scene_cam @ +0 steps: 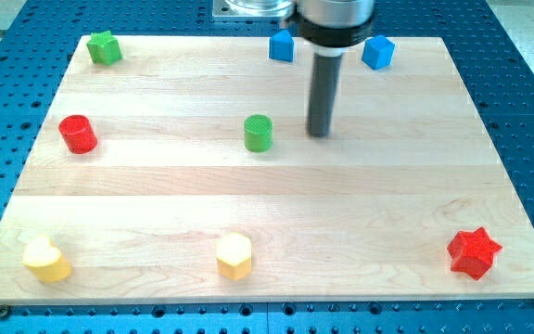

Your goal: Move the green circle at the center of the board

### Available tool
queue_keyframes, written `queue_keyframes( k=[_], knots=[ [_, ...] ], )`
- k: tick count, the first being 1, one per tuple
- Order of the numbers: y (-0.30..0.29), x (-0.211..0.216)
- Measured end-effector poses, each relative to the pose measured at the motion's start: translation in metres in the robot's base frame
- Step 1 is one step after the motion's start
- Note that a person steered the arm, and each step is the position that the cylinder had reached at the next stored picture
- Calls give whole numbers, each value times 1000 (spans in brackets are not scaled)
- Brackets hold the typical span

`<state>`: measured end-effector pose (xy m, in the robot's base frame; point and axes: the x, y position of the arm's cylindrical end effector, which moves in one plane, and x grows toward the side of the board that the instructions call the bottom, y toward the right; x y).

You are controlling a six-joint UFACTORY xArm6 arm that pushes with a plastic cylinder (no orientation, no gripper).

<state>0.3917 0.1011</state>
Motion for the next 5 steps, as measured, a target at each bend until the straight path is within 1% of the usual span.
queue_keyframes(
  k=[1,2,3,4,5],
  knots=[
    [22,-37],
    [-57,-52],
    [-114,-22],
    [-154,-15],
    [-133,8]
  ],
)
